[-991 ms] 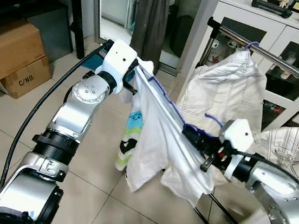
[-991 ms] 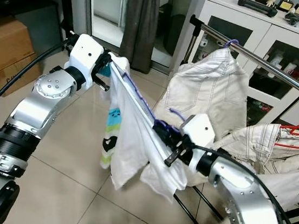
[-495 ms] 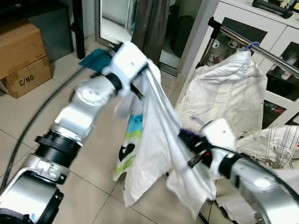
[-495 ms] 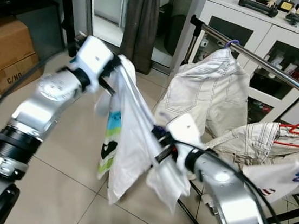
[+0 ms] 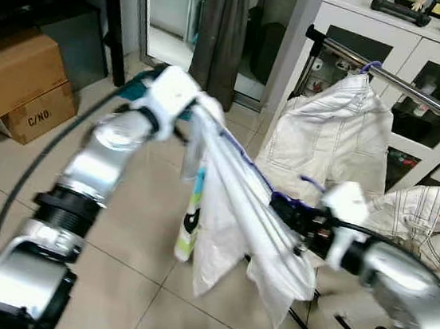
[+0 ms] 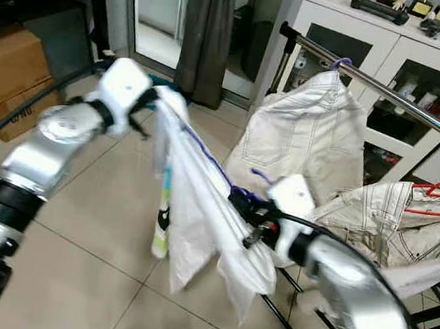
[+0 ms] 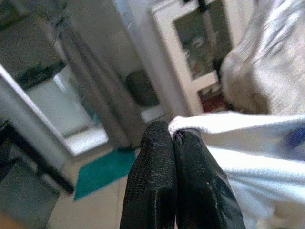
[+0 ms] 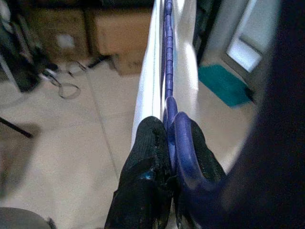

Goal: Hang hanger

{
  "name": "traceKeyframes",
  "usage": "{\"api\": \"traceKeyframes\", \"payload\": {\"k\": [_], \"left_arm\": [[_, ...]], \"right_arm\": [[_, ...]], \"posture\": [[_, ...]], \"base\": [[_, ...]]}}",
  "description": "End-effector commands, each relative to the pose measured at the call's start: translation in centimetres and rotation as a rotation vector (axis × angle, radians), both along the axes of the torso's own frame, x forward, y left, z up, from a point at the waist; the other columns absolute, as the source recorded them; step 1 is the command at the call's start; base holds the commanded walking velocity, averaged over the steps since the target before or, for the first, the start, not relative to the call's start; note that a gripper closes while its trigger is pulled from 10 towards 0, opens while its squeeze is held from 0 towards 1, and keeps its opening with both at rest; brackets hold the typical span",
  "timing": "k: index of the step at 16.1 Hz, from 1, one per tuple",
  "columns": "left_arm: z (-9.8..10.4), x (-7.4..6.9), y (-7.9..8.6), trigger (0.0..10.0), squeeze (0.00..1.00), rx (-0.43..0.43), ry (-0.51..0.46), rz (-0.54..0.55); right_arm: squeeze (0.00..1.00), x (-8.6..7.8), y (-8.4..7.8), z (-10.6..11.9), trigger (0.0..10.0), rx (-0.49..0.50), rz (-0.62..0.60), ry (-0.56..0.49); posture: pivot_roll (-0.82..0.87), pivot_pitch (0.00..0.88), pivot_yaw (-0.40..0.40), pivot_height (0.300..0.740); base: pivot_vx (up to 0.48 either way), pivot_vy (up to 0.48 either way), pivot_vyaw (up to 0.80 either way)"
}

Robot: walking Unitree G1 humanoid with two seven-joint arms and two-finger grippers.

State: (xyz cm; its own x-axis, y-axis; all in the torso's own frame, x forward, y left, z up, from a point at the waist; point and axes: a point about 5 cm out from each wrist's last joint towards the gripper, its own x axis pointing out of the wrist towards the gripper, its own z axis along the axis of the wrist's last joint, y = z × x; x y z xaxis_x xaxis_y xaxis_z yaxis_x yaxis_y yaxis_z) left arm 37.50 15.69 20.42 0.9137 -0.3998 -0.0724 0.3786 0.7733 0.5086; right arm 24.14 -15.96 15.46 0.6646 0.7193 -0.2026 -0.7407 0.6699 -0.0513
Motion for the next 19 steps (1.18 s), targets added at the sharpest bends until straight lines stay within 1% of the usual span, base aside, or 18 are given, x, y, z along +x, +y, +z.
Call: {"api": "traceKeyframes", "payload": {"k": [1,2,4,5,6,7,8,9,11,12,13,14,15,16,17,18,19], "left_arm": [[2.1,0.7,1.9,0.0,0.0,-0.004,-0.077,0.087],[1.8,0.8,3.1,0.0,0.0,-0.004,-0.066,0.124],[1.5,0.9,3.8,0.0,0.0,-0.022,-0.05,0.152],[0.8,0.8,3.8,0.0,0.0,-0.062,-0.021,0.149],[0.6,0.8,3.6,0.0,0.0,-0.074,-0.012,0.14],[0.3,0.6,2.7,0.0,0.0,-0.101,0.0,0.1],[-0.1,0.2,0.8,0.0,0.0,-0.145,0.014,0.026],[-0.4,-0.6,-1.9,0.0,0.0,-0.212,0.026,-0.059],[-0.2,-2.0,-5.5,0.0,0.0,-0.304,0.041,-0.187],[-0.1,-2.5,-6.5,0.0,0.0,-0.328,0.047,-0.224],[-0.2,-3.3,-8.1,0.0,0.0,-0.34,0.061,-0.273],[-0.4,-3.7,-8.7,0.0,0.0,-0.343,0.069,-0.292],[-0.9,-4.5,-9.7,0.0,0.0,-0.342,0.093,-0.324],[-1.4,-5.1,-10.2,0.0,0.0,-0.331,0.114,-0.326],[-1.7,-5.3,-10.3,0.0,0.0,-0.327,0.12,-0.307],[-1.7,-5.2,-9.9,0.0,0.0,-0.337,0.116,-0.274],[-1.5,-5.1,-9.5,0.0,0.0,-0.345,0.109,-0.255]], "right_arm": [[0.0,-0.5,-1.2,-0.2,10.0,-0.006,-0.001,0.031],[0.0,-0.9,-1.5,-0.1,10.0,0.002,0.032,0.038],[0.0,-1.3,-1.6,-0.1,10.0,0.02,0.062,0.041],[0.0,-1.0,-1.4,0.6,10.0,0.11,0.031,0.014],[0.0,-0.7,-1.4,0.8,10.0,0.144,0.009,0.002],[0.0,-0.2,-1.2,1.2,10.0,0.196,-0.036,-0.013],[0.0,0.9,-0.8,1.5,10.0,0.282,-0.132,-0.03],[0.0,2.1,-0.2,1.6,10.0,0.358,-0.255,-0.048],[0.0,3.3,0.5,2.0,10.0,0.522,-0.39,-0.024],[0.0,3.7,0.7,2.1,10.0,0.58,-0.431,-0.015],[0.0,4.1,0.9,2.5,10.0,0.62,-0.449,-0.019],[0.0,4.2,1.0,2.7,10.0,0.633,-0.454,-0.023],[0.0,4.6,1.3,3.3,10.0,0.674,-0.465,-0.025],[0.0,4.9,1.4,4.1,10.0,0.741,-0.475,-0.026],[0.0,5.0,1.3,4.8,10.0,0.807,-0.477,-0.029],[0.0,5.1,0.6,5.4,10.0,0.887,-0.494,-0.043],[0.0,5.1,0.1,5.9,10.0,0.899,-0.513,-0.081]], "posture": [[0.01,0.0,-0.072,0.74],[0.01,0.0,-0.072,0.74],[0.01,0.0,-0.074,0.74],[0.01,0.0,-0.077,0.74],[0.01,0.0,-0.077,0.74],[0.01,0.0,-0.078,0.74],[0.01,0.0,-0.08,0.74],[0.01,0.0,-0.08,0.74],[0.02,0.0,-0.082,0.74],[0.02,0.0,-0.082,0.74],[0.02,0.0,-0.083,0.74],[0.02,0.0,-0.083,0.74],[0.02,0.0,-0.083,0.74],[0.02,0.0,-0.08,0.74],[0.02,0.0,-0.081,0.74],[0.02,0.0,-0.081,0.74],[0.02,0.0,-0.083,0.74]], "base": [[0.0,0.0,0.0],[0.0,0.0,0.0],[0.0,0.0,0.0],[0.0,0.0,0.0],[0.0,0.0,0.0],[0.0,0.0,0.0],[0.0,0.0,0.0],[0.0,0.0,0.0],[0.0,0.0,0.0],[0.0,0.0,0.0],[0.0,0.0,0.0],[0.0,0.0,0.0],[0.0,0.0,0.0],[0.0,0.0,0.0],[0.0,0.0,0.0],[0.0,0.0,0.0],[0.0,0.0,0.0]]}}
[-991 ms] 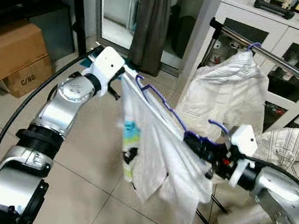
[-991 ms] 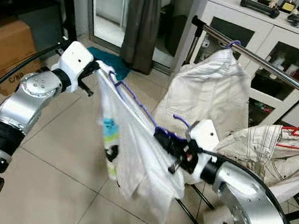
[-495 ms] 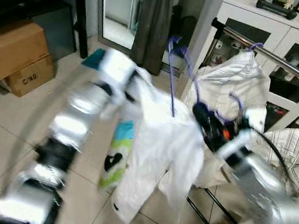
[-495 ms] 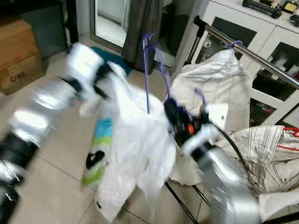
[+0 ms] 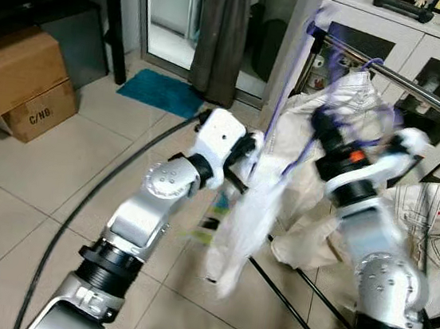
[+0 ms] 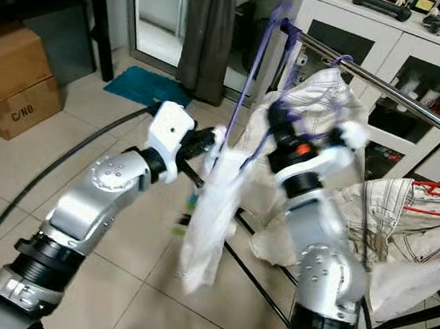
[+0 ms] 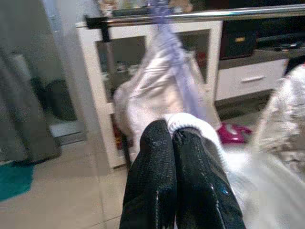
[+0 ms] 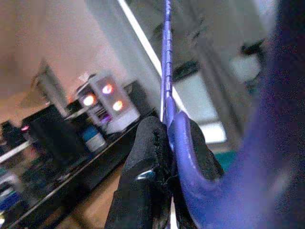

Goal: Hang hanger

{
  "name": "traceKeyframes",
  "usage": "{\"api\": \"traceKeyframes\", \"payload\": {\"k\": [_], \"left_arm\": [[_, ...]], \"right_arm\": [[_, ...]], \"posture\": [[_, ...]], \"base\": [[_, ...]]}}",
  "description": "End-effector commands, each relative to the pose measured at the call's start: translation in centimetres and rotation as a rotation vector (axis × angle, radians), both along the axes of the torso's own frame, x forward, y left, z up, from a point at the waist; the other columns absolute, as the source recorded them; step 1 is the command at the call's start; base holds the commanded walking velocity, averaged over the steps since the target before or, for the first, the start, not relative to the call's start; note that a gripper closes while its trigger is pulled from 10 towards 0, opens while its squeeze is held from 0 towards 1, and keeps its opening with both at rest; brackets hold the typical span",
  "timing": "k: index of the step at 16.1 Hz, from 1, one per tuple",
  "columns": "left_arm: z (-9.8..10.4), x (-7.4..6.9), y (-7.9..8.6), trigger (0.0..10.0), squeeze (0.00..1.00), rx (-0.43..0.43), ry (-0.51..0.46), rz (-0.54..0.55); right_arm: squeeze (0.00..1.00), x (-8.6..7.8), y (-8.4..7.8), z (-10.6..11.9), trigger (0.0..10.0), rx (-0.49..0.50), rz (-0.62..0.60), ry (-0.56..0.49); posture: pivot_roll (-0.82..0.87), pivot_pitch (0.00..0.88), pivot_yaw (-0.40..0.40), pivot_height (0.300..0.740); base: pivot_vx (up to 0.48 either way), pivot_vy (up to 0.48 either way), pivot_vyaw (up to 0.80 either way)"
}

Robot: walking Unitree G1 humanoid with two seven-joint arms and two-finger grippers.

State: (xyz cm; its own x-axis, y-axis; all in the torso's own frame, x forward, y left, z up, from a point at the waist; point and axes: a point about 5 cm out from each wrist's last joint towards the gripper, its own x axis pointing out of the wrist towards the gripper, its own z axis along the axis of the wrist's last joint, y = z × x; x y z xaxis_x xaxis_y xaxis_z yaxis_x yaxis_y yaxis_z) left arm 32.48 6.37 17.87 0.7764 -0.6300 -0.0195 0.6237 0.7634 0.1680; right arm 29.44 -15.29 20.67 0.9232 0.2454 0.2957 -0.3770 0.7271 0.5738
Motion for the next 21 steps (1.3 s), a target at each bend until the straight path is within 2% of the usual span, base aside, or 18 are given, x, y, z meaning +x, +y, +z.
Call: {"api": "traceKeyframes", "payload": {"k": [1,2,4,5,6,7,9,10,11,12,14,15,17,19,20,21], "left_arm": [[1.5,0.2,0.8,0.0,0.0,-0.028,-0.051,0.037],[1.7,0.3,1.5,0.0,0.0,-0.039,-0.053,0.055],[1.9,0.4,3.0,0.0,0.0,-0.036,-0.045,0.093],[1.7,0.2,3.2,0.0,0.0,-0.026,-0.039,0.092],[1.4,-0.3,3.3,0.0,0.0,-0.014,-0.026,0.081],[0.9,-1.1,3.4,0.0,0.0,-0.022,-0.001,0.07],[0.1,-2.4,3.8,0.0,0.0,-0.032,0.029,0.068],[-0.2,-2.9,4.0,0.0,0.0,-0.03,0.039,0.083],[-0.9,-4.0,4.8,0.0,0.0,-0.024,0.05,0.144],[-1.0,-4.2,5.1,0.0,0.0,-0.017,0.045,0.164],[-1.2,-4.8,5.7,0.4,0.0,-0.023,0.022,0.241],[-1.3,-5.3,5.9,10.0,0.0,0.006,-0.021,0.291],[-1.3,-6.2,5.8,10.0,0.0,-0.021,-0.04,0.279],[-1.2,-6.6,5.8,10.0,0.0,-0.085,-0.055,0.297],[-1.1,-6.7,5.9,10.0,0.0,-0.097,-0.077,0.312],[-0.9,-6.7,5.9,10.0,0.0,-0.115,-0.122,0.337]], "right_arm": [[0.0,-0.2,-1.6,1.5,10.0,-0.04,-0.096,-0.092],[0.0,-0.2,-2.1,1.9,10.0,-0.046,-0.112,-0.112],[0.0,-0.1,-3.7,2.5,10.0,0.017,-0.133,-0.129],[0.0,-0.1,-4.1,2.6,10.0,0.015,-0.148,-0.128],[0.0,-0.2,-4.4,2.6,10.0,-0.062,-0.156,-0.102],[0.0,-0.2,-3.9,1.6,10.0,-0.29,-0.138,-0.039],[0.0,-0.8,-3.1,0.1,10.0,-0.493,-0.08,0.031],[0.0,-1.3,-2.7,-0.6,10.0,-0.56,-0.054,0.045],[0.0,-2.8,-2.4,-2.4,10.0,-0.652,-0.033,0.104],[0.0,-3.2,-2.4,-3.0,10.0,-0.658,-0.037,0.133],[0.0,-4.7,-1.8,-4.8,10.0,-0.74,0.001,0.17],[0.0,-5.7,-1.2,-6.0,10.0,-0.718,0.011,0.226],[0.0,-6.8,-0.8,-7.1,10.0,-0.685,-0.018,0.278],[0.0,-7.4,-1.0,-7.6,10.0,-0.673,-0.042,0.292],[0.0,-7.7,-1.0,-7.6,10.0,-0.656,-0.029,0.293],[0.0,-8.1,-1.3,-7.7,10.0,-0.681,-0.031,0.302]], "posture": [[0.02,0.0,-0.082,0.74],[0.02,0.0,-0.081,0.74],[0.02,0.0,-0.083,0.74],[0.02,0.0,-0.083,0.74],[0.02,0.0,-0.08,0.74],[0.01,0.0,-0.072,0.74],[0.01,0.0,-0.07,0.74],[0.01,0.0,-0.074,0.74],[0.01,0.0,-0.081,0.74],[0.01,0.0,-0.081,0.74],[0.01,0.001,-0.078,0.74],[0.0,0.004,-0.074,0.74],[0.0,0.009,-0.072,0.74],[0.0,0.011,-0.071,0.74],[0.01,0.011,-0.072,0.74],[0.01,0.011,-0.075,0.74]], "base": [[0.0,0.0,0.0],[0.0,0.0,0.0],[0.0,0.0,0.0],[0.0,0.0,0.0],[0.0,0.0,0.0],[0.0,0.0,0.0],[0.0,0.0,0.0],[0.0,0.0,0.0],[0.0,0.0,0.0],[0.0,0.0,0.0],[0.0,0.0,0.0],[0.0,0.0,-0.8],[0.0,0.0,-0.4],[0.0,0.0,0.0],[0.0,0.0,0.0],[0.0,0.0,-0.8]]}}
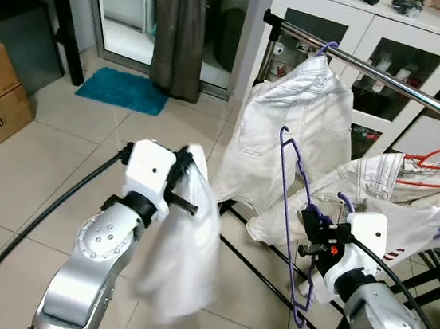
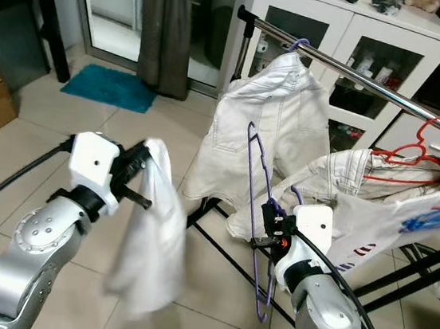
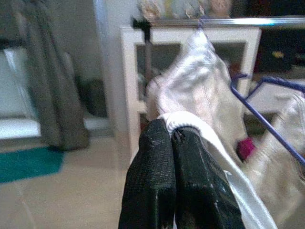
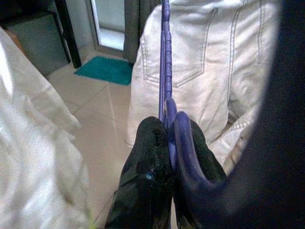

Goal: Hang hanger

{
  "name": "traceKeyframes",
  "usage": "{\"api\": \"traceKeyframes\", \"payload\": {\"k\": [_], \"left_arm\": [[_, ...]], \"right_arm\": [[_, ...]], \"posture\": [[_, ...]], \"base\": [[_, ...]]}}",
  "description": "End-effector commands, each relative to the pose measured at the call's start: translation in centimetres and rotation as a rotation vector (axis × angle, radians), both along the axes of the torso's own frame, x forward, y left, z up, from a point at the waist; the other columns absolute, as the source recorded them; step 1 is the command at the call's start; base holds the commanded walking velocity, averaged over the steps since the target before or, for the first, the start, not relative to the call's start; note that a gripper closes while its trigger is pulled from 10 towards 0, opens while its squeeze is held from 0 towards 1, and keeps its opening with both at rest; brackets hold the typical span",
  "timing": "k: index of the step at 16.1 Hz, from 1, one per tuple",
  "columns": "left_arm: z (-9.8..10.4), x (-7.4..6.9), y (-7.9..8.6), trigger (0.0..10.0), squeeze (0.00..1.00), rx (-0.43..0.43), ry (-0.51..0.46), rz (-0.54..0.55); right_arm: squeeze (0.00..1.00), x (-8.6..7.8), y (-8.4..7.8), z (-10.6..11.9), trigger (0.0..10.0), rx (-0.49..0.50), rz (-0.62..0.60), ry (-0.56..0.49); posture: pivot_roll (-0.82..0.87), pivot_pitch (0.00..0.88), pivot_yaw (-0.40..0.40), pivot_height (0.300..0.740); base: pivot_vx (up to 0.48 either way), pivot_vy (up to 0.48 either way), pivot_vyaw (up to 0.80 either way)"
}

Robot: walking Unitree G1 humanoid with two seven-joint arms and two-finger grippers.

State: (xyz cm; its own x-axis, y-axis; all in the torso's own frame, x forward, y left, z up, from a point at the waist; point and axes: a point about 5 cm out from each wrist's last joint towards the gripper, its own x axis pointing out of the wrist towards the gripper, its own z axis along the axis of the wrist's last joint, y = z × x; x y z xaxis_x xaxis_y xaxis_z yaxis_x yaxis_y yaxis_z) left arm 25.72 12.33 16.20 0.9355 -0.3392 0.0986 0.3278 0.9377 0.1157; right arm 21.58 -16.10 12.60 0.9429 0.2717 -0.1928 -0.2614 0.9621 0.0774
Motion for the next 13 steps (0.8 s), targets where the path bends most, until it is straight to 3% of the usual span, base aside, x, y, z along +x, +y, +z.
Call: {"api": "traceKeyframes", "payload": {"k": [1,8,13], "left_arm": [[0.76,0.01,-0.13,10.0,0.0,-0.01,-0.052,0.012],[-0.05,-0.56,0.03,10.0,0.0,0.037,0.0,-0.045],[0.14,-0.56,0.27,10.0,0.0,0.014,0.006,-0.04]], "right_arm": [[0.0,-0.31,-0.55,0.39,10.0,-0.014,-0.018,-0.014],[0.0,-0.66,-0.11,0.74,10.0,0.026,0.014,-0.01],[0.0,-0.56,-0.22,0.73,10.0,0.014,-0.009,-0.018]], "posture": [[0.01,0.011,-0.075,0.74],[0.01,0.0,-0.081,0.74],[0.01,0.0,-0.083,0.74]], "base": [[0.0,0.0,-0.8],[0.0,0.0,-0.8],[0.0,0.0,-0.8]]}}
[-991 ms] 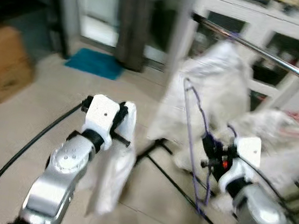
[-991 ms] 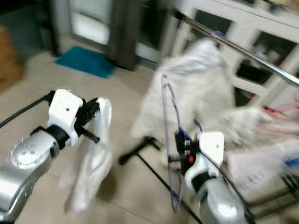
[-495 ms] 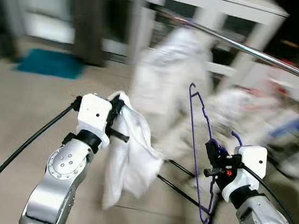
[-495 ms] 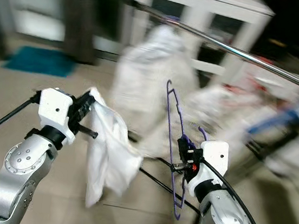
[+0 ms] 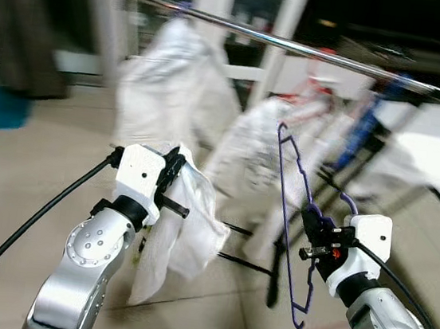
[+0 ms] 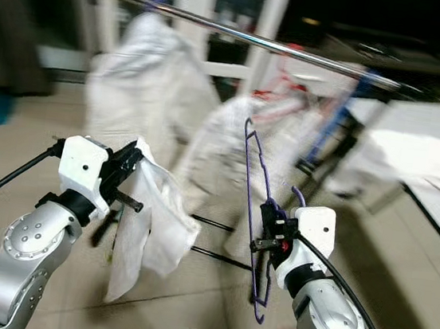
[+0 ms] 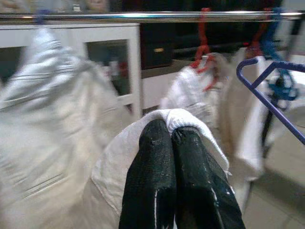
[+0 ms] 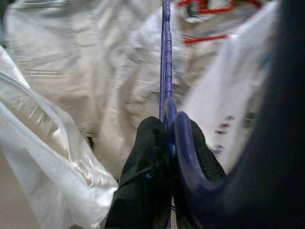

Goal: Hang hanger

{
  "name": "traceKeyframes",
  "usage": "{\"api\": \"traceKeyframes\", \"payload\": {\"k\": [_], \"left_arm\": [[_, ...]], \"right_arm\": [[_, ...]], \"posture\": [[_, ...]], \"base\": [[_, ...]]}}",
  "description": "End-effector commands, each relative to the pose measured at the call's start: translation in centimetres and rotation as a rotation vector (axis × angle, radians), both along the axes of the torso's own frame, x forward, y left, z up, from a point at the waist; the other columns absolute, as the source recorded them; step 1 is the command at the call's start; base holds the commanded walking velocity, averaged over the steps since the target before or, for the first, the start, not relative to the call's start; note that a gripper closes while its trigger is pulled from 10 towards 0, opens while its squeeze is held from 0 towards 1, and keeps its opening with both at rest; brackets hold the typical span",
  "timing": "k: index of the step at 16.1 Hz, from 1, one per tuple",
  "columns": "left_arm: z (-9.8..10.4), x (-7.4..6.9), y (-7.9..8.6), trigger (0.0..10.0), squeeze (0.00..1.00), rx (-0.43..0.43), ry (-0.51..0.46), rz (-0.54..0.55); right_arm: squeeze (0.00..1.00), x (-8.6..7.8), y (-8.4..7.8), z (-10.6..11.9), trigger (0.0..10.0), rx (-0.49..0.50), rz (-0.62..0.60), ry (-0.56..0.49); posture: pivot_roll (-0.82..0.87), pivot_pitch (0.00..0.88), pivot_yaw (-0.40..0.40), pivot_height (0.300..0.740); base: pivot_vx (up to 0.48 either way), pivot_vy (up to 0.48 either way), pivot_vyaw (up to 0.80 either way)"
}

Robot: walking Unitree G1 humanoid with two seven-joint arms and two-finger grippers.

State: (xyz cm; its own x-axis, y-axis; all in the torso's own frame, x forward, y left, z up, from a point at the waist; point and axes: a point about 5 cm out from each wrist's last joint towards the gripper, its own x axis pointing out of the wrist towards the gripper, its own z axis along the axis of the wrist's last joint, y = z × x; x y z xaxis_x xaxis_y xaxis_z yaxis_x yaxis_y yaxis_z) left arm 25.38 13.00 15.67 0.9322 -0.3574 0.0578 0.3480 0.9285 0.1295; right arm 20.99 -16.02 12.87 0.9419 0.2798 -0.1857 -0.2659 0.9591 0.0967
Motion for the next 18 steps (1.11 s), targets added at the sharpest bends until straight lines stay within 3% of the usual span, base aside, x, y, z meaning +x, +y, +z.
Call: {"api": "traceKeyframes", "payload": {"k": [1,7,9,14,18], "left_arm": [[0.8,-0.2,-0.3,10.0,0.0,-0.008,-0.03,-0.017],[0.3,-0.2,0.1,10.0,0.0,0.03,-0.015,-0.002],[0.2,-0.2,0.3,10.0,0.0,0.033,-0.011,0.011],[0.0,-0.2,0.9,10.0,0.0,0.043,-0.001,0.038],[0.3,0.4,1.2,10.0,0.0,0.047,-0.002,0.055]], "right_arm": [[0.0,0.0,-0.4,0.4,10.0,-0.014,-0.022,-0.014],[0.0,0.0,-0.4,0.2,10.0,-0.063,0.016,0.013],[0.0,0.1,-0.5,0.3,10.0,-0.058,0.0,0.016],[0.0,0.4,-0.1,0.9,10.0,-0.068,0.021,-0.035],[0.0,0.8,-0.9,0.5,10.0,-0.025,-0.122,-0.031]], "posture": [[0.01,0.0,-0.085,0.74],[0.01,0.0,-0.088,0.74],[0.01,0.0,-0.09,0.74],[0.01,0.0,-0.097,0.74],[0.02,0.0,-0.076,0.74]], "base": [[0.0,0.0,-0.8],[0.0,0.0,-0.8],[0.0,0.0,0.0],[0.0,0.0,-0.64],[0.0,0.0,-0.6]]}}
